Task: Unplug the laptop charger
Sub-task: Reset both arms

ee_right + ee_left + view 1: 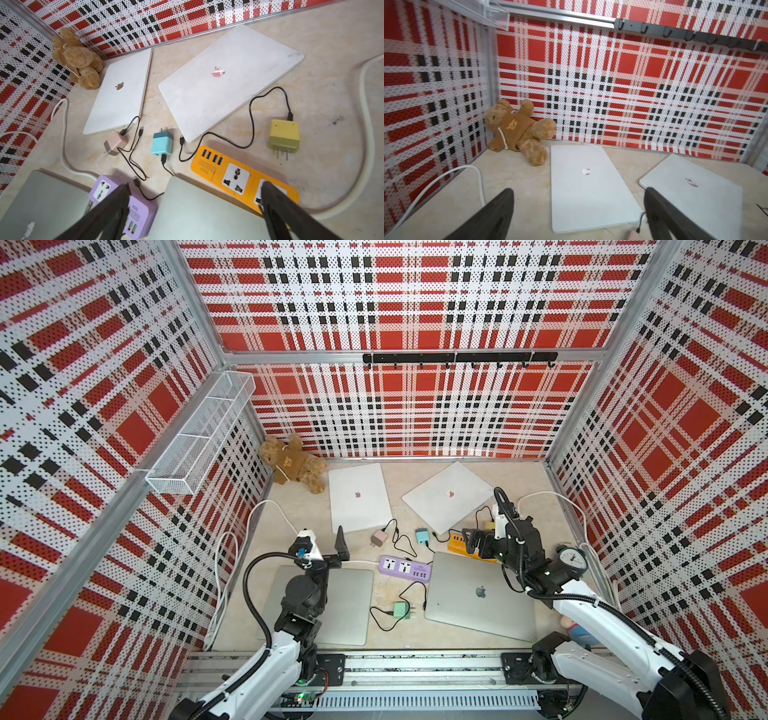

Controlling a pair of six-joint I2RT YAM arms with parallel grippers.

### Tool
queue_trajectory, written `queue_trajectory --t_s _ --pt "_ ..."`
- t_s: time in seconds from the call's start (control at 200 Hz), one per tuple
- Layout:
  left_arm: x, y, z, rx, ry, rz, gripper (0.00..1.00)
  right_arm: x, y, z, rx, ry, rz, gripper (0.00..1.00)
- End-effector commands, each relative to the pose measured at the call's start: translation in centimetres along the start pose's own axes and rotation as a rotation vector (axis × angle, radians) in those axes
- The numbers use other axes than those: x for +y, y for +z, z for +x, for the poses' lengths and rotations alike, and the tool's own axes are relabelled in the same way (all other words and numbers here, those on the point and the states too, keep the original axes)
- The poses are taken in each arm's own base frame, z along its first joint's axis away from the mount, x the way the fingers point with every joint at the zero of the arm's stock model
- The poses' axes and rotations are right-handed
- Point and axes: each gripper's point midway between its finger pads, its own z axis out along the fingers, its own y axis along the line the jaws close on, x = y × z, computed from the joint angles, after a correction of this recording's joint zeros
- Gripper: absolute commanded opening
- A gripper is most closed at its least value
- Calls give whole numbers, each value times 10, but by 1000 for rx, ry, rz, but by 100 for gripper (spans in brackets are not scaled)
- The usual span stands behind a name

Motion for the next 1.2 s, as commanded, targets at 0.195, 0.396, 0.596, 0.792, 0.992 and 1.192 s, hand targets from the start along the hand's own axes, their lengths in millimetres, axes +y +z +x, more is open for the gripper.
queue_trajectory --t_s 0.195,0.396,0.596,0.792,0.992,1.192 --pt "40 1 -38 -186 -62 -154 98 -41 -24 -28 -388 -276 189 100" --pt "52 15 -16 -124 -11 -181 98 -68 -28 -27 -431 -390 357 100" --pt "62 20 0 -89 33 -190 98 -108 -18 -18 -430 -331 448 100" --pt "68 28 13 -52 48 -189 98 -143 -16 -15 -453 -247 518 100" --pt "57 31 33 -38 80 -100 98 -146 -21 -28 -579 -232 507 100" --pt "35 51 43 -7 141 11 98 -143 -29 -25 -683 -239 474 100"
